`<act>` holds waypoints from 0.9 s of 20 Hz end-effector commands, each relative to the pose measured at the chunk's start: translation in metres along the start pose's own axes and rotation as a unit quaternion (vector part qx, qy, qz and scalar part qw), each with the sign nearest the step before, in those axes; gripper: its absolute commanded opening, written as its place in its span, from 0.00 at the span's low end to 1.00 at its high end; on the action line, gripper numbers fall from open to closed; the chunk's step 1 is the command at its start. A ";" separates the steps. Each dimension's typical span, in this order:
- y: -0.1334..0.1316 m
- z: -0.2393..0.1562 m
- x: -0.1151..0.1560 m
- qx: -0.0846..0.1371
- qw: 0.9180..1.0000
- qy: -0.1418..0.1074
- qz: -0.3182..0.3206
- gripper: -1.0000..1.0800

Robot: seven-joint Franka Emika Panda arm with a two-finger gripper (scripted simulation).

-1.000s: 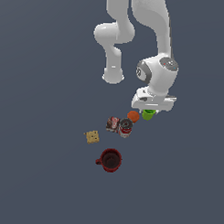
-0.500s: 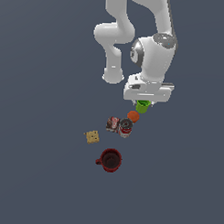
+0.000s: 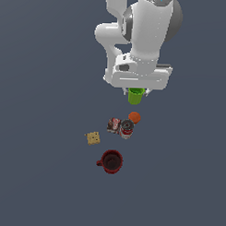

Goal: Pick up a designated object from a clutter of objects.

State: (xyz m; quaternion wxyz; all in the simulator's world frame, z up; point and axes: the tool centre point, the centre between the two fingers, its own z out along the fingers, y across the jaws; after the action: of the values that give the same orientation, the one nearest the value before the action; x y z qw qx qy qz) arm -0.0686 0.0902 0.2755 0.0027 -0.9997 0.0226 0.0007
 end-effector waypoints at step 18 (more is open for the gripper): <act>0.067 -0.110 0.036 -0.003 1.000 0.001 0.001 0.00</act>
State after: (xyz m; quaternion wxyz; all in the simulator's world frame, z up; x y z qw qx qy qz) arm -0.0369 0.0223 0.3814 0.0002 -0.9997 0.0241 0.0003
